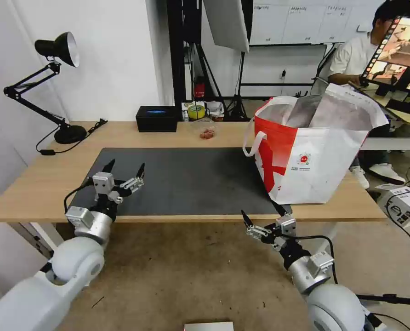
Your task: Pick up the trash from the table and place it into the takeout bag.
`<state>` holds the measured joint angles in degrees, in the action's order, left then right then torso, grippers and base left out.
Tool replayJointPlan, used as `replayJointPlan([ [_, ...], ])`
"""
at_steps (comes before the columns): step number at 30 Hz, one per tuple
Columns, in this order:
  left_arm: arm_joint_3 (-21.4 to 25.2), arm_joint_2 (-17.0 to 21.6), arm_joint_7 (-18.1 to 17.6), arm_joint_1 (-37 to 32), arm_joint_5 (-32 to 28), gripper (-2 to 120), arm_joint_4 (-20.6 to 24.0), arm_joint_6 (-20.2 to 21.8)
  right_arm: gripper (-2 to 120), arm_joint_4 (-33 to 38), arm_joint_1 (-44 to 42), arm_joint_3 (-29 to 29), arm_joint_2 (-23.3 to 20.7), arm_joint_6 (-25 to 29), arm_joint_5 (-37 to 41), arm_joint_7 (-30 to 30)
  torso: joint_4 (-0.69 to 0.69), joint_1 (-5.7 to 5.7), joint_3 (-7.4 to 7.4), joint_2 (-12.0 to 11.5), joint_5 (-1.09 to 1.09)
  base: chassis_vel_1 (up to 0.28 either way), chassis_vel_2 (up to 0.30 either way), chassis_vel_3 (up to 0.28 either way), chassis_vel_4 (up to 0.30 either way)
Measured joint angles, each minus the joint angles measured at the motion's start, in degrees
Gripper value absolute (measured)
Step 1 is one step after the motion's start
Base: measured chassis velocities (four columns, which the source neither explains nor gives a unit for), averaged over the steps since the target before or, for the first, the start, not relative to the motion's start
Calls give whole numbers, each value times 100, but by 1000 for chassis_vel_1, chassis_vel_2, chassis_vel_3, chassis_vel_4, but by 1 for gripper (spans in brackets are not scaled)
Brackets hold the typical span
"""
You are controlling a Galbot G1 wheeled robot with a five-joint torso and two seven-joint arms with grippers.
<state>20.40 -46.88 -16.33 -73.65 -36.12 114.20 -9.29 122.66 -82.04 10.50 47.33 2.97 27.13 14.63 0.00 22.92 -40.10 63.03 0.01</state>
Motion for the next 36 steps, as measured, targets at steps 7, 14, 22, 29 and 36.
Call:
replayJointPlan([
  [7,754,-385,39,-1062,455,100,158,-170,100,0,0,0,0,0,0,0,-1,0,0,0,0,0,0,0,0],
  [14,971,-797,215,-1583,682,100,214,-340,100,0,0,0,0,0,0,0,0,0,0,0,-1,0,0,0,0],
  [22,1159,-1011,346,-1880,726,100,216,-493,100,0,0,0,0,0,0,0,0,0,0,0,0,0,0,0,0],
  [29,1219,-1116,433,-2066,751,100,215,-559,100,0,0,0,0,0,0,0,0,0,0,0,-1,0,0,0,0],
  [36,1193,-1180,484,-2145,795,100,160,-585,100,0,0,0,0,0,0,0,0,0,0,0,-1,0,0,0,0],
])
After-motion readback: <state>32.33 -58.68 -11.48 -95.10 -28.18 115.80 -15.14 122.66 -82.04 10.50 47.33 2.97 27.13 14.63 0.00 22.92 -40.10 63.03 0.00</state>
